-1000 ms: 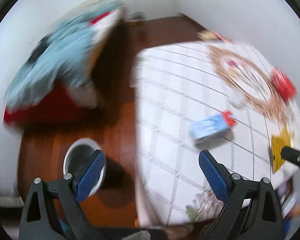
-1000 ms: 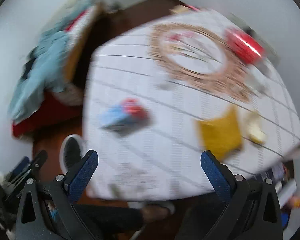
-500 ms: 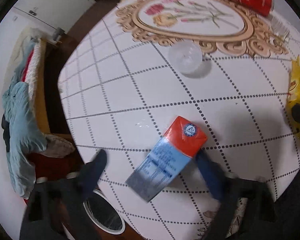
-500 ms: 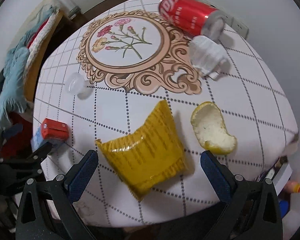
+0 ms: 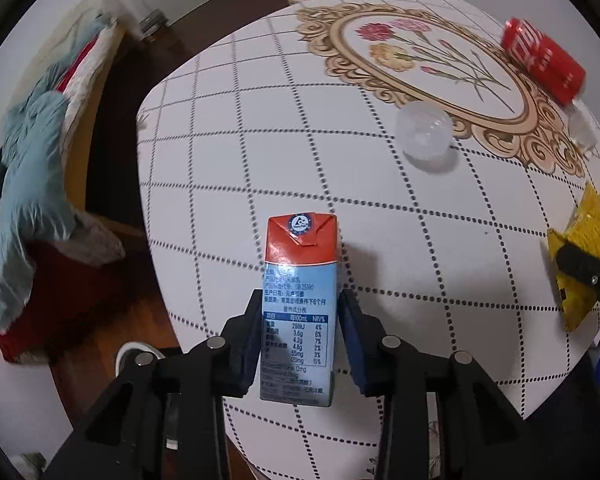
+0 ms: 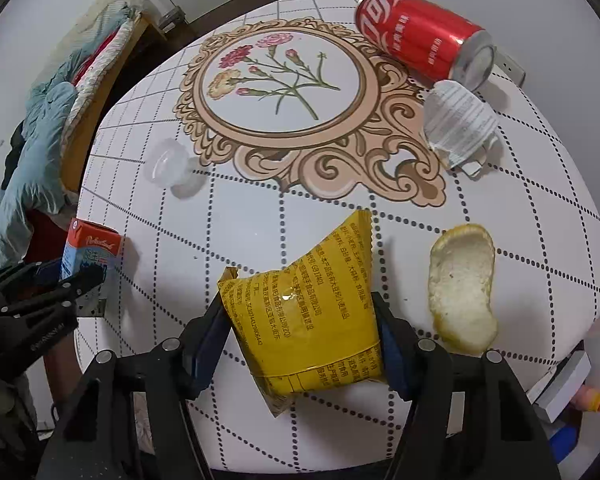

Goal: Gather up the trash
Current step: 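Grasp the blue-red milk carton with the left tool while the right tool grasps the yellow snack bag, then carry the carton and bag over the bin and open both tools to drop them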

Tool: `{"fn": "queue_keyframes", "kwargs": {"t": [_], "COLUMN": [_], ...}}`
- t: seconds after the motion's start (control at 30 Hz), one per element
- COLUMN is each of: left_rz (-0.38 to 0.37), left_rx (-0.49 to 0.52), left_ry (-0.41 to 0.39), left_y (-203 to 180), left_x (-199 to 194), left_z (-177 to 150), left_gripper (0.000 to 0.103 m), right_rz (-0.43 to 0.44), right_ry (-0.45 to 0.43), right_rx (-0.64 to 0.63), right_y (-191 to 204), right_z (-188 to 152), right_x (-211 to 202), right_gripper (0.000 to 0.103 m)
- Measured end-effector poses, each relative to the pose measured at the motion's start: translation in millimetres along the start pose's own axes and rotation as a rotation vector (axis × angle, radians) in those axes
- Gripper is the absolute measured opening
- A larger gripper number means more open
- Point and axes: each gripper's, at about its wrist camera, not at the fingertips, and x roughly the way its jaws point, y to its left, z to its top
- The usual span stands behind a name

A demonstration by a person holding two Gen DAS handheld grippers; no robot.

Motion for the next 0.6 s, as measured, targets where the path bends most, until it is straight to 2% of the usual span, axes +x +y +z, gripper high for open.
{"fn": "queue_keyframes", "kwargs": {"t": [0.13,0.17,0.37,0.4,0.6], "left_rz": [-0.018,-0.013,-0.030,-0.032,-0.025], "left_rx": [0.009,0.010,-0.004,-0.008,-0.028], "left_ry": [0.040,0.035,0.074,0.071,0.052], "left_y": [3,3,3,4,6], "left_x": [13,15,30,30,28], "left_z": [-1,-1,5,5,4], "left_gripper": [0.033,0.036,0.037,0.032,0.029], "right_rz": [-0.007,-0.014,-0.049,-0.051,-0.044], "right_ry": [0.025,0.025,0.059,0.062,0.068], "right_rx": [-0.017,-0.017,-0.040,-0.043,-0.053], "right_y": [7,8,14,15,16], "right_z": [-1,-1,3,3,4], "right_x": [4,4,9,10,11], "right_gripper": [0.068,0.068,0.075,0.075,0.075]}}
